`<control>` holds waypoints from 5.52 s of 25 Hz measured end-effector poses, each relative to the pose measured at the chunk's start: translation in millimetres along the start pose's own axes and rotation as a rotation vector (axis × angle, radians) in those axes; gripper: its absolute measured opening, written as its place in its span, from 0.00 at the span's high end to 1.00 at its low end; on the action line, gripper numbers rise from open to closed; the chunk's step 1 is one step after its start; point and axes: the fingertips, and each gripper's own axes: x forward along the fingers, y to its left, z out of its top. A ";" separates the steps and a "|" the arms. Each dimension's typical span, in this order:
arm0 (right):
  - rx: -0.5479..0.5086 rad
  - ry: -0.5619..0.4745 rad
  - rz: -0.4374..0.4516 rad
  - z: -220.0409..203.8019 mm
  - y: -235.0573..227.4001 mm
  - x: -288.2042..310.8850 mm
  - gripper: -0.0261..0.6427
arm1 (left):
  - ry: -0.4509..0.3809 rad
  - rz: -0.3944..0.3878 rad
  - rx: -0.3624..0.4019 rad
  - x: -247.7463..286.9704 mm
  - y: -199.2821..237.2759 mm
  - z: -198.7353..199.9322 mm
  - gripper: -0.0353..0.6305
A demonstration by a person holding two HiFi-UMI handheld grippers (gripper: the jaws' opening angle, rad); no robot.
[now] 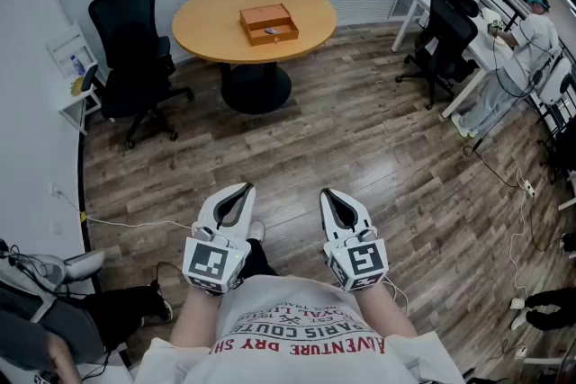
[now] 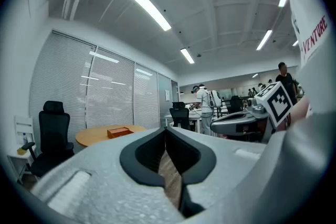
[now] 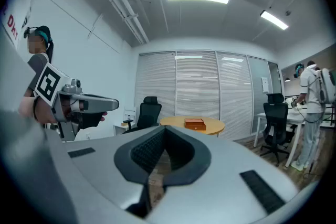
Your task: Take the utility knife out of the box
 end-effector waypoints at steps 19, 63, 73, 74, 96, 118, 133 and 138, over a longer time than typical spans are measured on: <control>0.019 0.013 0.001 -12.7 -9.7 19.9 0.95 | 0.031 0.012 -0.029 19.5 12.6 -27.6 0.93; 0.048 0.097 -0.057 9.5 -125.3 401.6 0.95 | 0.117 -0.043 -0.066 289.3 303.5 -71.7 0.93; 0.048 0.102 0.125 19.6 -203.3 492.0 0.95 | 0.154 0.142 -0.097 372.1 328.3 -64.1 0.93; 0.044 0.106 0.143 20.4 -214.0 499.4 0.95 | 0.154 0.162 -0.103 384.2 329.8 -61.9 0.93; 0.050 0.217 0.306 -12.6 -390.7 627.1 0.95 | 0.181 0.367 -0.178 574.7 347.3 -69.2 0.93; -0.018 0.380 0.429 -26.8 -366.5 818.0 0.95 | 0.107 0.332 -0.195 677.7 524.7 -73.3 0.93; -0.153 0.791 0.522 -144.0 -334.8 878.3 0.81 | 0.243 0.290 -0.220 688.0 581.0 -148.3 0.93; -0.224 0.909 0.525 -175.6 -335.0 890.1 0.74 | 0.246 0.307 -0.247 684.7 594.5 -159.6 0.93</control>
